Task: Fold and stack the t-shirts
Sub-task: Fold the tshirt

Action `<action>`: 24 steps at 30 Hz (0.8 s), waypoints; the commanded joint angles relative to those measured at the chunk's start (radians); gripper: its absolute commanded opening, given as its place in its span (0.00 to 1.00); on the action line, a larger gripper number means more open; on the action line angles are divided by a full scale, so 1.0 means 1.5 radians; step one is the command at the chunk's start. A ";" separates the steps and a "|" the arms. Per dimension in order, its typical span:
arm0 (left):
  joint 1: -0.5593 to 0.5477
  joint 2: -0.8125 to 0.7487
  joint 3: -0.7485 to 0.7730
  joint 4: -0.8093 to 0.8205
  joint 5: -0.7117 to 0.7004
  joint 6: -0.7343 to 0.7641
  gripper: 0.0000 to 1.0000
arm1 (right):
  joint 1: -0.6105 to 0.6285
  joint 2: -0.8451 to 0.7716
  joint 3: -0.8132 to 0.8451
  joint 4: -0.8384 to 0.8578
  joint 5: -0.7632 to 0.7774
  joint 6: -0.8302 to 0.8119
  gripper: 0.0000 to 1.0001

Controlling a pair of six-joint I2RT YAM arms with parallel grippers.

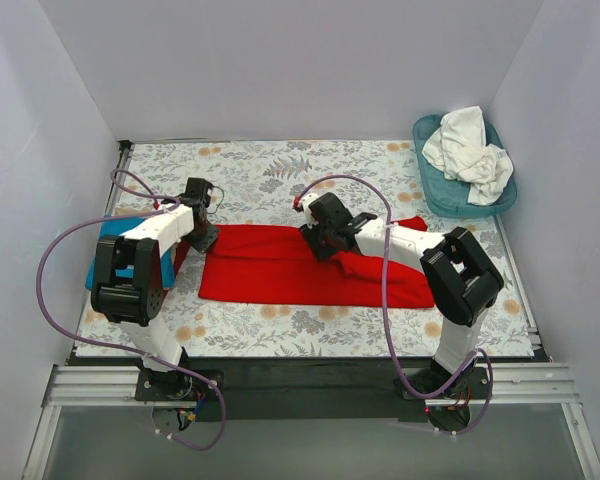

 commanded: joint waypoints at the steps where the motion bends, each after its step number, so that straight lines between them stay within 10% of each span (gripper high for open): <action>1: 0.008 -0.030 0.030 -0.001 0.000 0.014 0.00 | 0.001 0.005 -0.011 0.015 0.008 -0.015 0.45; 9: 0.009 -0.028 0.035 -0.001 0.011 0.020 0.00 | 0.003 0.004 -0.046 0.017 0.005 -0.015 0.45; 24: 0.009 -0.040 0.043 -0.009 0.011 0.023 0.00 | 0.002 0.002 -0.052 0.021 0.062 -0.006 0.03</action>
